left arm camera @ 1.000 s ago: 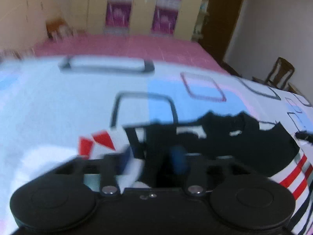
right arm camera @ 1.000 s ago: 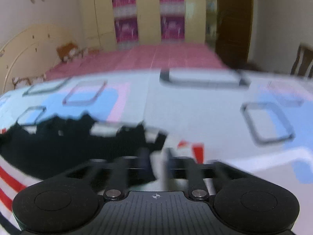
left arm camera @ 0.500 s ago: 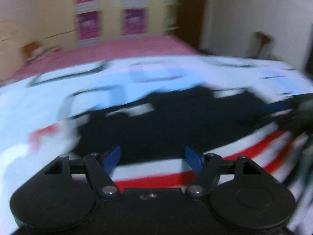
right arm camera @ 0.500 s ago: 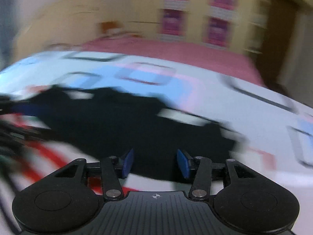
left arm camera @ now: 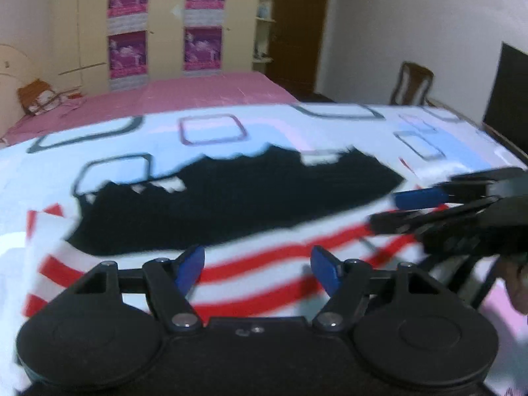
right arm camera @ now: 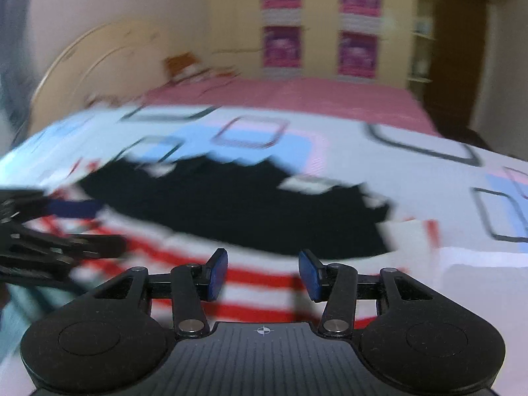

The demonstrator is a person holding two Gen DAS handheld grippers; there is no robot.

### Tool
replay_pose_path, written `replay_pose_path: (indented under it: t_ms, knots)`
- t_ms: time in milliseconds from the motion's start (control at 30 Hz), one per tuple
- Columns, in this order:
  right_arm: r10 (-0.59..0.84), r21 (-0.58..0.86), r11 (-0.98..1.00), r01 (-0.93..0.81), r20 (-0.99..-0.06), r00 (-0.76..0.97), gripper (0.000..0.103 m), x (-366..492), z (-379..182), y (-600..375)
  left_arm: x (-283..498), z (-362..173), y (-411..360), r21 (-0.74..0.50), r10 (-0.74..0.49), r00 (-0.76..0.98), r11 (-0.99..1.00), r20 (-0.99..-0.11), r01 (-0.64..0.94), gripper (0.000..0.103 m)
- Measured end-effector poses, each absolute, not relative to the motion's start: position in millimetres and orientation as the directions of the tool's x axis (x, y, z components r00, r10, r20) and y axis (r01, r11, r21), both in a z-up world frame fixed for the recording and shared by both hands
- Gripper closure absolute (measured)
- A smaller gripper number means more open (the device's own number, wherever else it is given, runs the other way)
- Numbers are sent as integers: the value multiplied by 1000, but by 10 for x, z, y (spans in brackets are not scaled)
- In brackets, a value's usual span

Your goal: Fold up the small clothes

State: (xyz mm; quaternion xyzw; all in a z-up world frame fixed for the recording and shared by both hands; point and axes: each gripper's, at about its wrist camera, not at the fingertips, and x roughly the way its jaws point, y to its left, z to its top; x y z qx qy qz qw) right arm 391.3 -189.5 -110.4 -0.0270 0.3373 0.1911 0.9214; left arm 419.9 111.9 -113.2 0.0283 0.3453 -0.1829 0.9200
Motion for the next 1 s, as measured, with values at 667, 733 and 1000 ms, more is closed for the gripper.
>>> replay_pose_path:
  t_ms: [667,733,1000]
  knots:
    - [192,4,958,-286,-750,633,55,3672,-1268,-2450,3849,-1201,1873,-16,-142,707,983,-693,182,31]
    - [172,-15,962,-274,-744,646,55,3637,-1188,-2411,3797,-1128,1834,3,-122,719,985,-684,170,34]
    - [110,-2,984,-179,-784,611,56,3366,-1297,-2703,3458,-1183,1949,29,-96,732,987,-675,156,31]
